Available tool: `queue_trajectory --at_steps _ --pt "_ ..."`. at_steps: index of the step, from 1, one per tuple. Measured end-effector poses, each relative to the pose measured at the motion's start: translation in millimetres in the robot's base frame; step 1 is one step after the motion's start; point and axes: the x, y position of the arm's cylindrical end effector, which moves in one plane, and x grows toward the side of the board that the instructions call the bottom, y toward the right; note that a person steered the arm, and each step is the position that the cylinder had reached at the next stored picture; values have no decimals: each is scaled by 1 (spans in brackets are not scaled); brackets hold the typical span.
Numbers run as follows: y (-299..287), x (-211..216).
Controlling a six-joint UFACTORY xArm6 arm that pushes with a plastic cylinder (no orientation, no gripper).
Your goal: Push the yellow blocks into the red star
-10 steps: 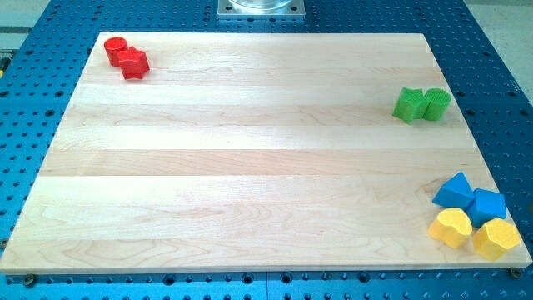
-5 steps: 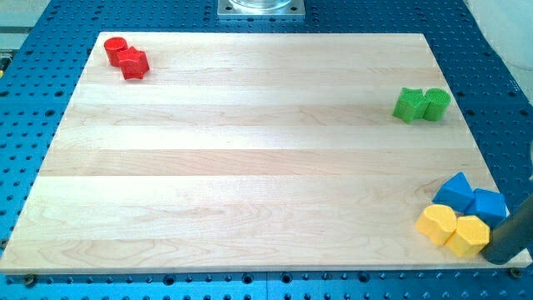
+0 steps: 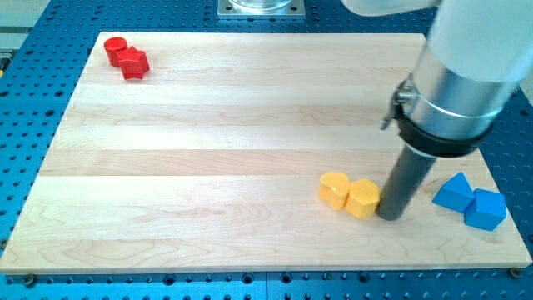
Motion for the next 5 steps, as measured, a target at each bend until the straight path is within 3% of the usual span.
queue_trajectory --at_steps 3,5 --pt "-98 -38" --pt "-195 -41"
